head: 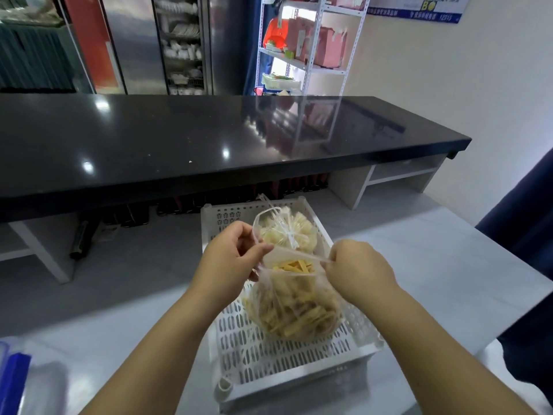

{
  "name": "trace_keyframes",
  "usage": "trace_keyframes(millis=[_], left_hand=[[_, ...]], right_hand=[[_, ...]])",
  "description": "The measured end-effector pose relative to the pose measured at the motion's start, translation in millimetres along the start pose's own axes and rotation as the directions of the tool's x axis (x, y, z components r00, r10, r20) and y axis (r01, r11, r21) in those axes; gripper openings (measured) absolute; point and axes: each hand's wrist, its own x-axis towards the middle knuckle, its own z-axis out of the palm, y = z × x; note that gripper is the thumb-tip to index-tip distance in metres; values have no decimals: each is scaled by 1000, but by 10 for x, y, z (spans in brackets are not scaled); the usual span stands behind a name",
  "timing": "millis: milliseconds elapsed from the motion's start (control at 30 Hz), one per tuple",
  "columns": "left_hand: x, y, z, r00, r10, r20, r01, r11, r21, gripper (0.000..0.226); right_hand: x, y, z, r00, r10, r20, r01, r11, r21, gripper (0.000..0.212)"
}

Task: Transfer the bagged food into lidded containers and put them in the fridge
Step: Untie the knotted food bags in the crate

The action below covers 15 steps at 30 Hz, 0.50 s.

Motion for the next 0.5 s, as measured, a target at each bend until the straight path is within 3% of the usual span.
trace_keyframes(millis=[100,167,233,300,367,433,500], left_hand=[[-10,-42,-70,999,30,28,-34,983,181,15],[-4,-65,-101,1000,-8,26,1,970,244,19],[5,-97,-114,996,-87,26,83,990,116,20],[1,-106,-98,978,-199,59,207,958,-200,19],[-14,-95,-63,950,-289,114,307,815,-492,18],[-46,-103,-15,923,-353,154,364,672,-645,20],[-90,-121,33,902,-382,203,399,554,-731,23]], right_hand=[[-68,194,-104,998,48,43,-61,918,393,22],[-101,275,-148,980,63,188,-182,656,732,19],[-119,336,-126,943,30,330,-325,285,902,13],[-139,346,-58,906,-52,420,-423,-83,902,16],[-158,340,28,877,-99,471,-474,-341,812,22],[-167,315,95,855,-109,508,-488,-505,712,24],[-160,272,131,840,-122,528,-492,-582,648,23]])
